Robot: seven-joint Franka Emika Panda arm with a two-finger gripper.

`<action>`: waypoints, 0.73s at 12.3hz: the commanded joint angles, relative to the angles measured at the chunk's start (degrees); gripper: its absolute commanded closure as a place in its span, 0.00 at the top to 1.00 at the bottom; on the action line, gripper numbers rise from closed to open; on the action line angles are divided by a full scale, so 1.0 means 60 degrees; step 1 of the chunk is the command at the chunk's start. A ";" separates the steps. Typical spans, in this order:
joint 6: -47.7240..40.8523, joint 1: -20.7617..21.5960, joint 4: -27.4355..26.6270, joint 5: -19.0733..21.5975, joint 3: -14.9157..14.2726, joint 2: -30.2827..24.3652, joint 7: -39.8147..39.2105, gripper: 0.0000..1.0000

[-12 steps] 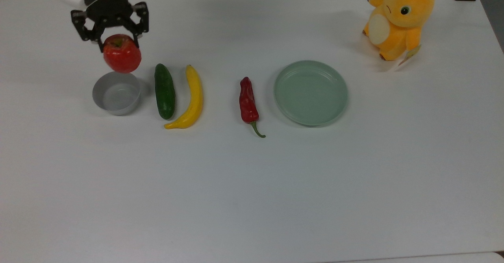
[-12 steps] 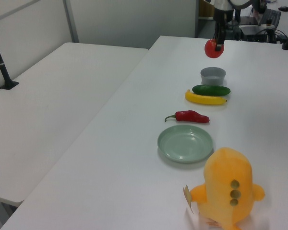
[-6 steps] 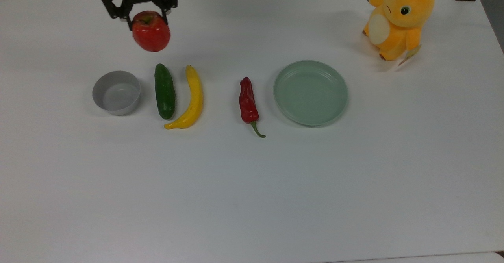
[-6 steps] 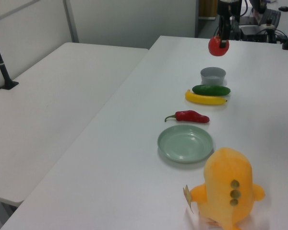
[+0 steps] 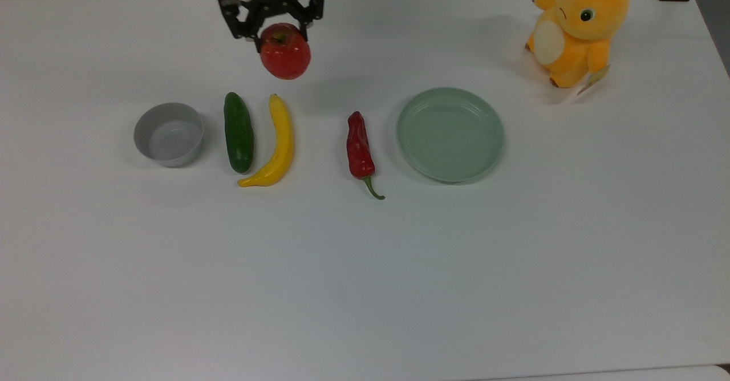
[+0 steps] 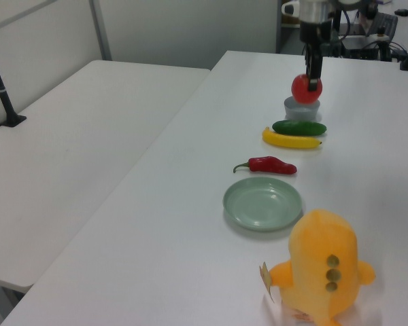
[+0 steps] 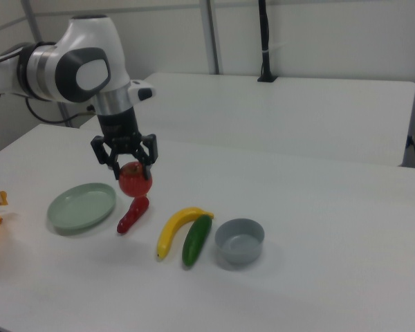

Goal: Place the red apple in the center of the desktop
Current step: 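Carry the apple over the banana and lower it beside the chili pepper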

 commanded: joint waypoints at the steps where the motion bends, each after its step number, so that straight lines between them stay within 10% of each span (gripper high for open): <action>1: 0.0792 0.0132 -0.0733 0.0053 0.0354 0.0126 0.0580 0.09; 9: 0.3955 0.0235 -0.1526 -0.0094 0.0576 0.1634 0.1401 0.10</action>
